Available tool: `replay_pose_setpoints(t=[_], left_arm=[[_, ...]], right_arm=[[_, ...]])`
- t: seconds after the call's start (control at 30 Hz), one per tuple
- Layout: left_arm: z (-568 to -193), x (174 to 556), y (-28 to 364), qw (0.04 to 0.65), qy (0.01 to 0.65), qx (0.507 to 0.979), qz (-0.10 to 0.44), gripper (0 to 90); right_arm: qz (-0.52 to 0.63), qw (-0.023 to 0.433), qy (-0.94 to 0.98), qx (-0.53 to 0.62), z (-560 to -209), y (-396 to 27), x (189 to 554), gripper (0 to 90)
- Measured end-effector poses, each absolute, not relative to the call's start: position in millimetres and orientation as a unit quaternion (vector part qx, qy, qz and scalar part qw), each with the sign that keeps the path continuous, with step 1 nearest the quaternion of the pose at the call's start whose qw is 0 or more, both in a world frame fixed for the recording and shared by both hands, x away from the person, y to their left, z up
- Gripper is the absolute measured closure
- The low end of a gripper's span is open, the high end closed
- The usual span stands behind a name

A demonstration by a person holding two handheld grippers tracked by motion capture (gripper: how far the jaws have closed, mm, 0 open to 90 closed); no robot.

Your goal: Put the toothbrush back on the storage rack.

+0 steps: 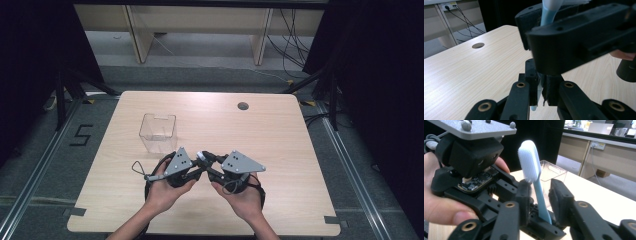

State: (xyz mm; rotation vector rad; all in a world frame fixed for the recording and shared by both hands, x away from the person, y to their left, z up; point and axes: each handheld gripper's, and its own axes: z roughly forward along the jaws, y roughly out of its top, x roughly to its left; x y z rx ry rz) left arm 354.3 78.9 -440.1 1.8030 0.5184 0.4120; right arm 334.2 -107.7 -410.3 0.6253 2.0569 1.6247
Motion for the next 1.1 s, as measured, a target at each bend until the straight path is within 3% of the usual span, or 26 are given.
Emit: replay_pose_setpoints(t=[0.03,0.3,0.57,0.67,0.83,1.1], left_arm=[[-440.0,354.0,78.4,0.574,0.222,0.769,0.176,82.8],[-440.7,352.1,79.0,0.567,0.205,0.775,0.193,80.4],[-455.1,345.4,86.6,0.57,0.164,0.767,0.246,39.6],[-460.2,344.1,88.0,0.566,0.161,0.767,0.254,33.2],[-463.3,345.7,84.2,0.571,0.149,0.763,0.263,37.0],[-464.4,353.5,76.4,0.59,0.161,0.755,0.235,51.1]], right_arm=[[0.586,0.221,0.746,0.226,-410.1,-106.9,334.5,77.8],[0.575,0.239,0.746,0.239,-408.3,-109.0,334.1,85.0],[0.572,0.253,0.733,0.27,-401.7,-123.8,341.6,85.1],[0.572,0.25,0.727,0.285,-401.2,-126.5,344.4,85.1],[0.582,0.238,0.72,0.294,-403.2,-125.4,346.2,85.1],[0.579,0.245,0.719,0.298,-401.9,-124.0,344.4,85.1]])
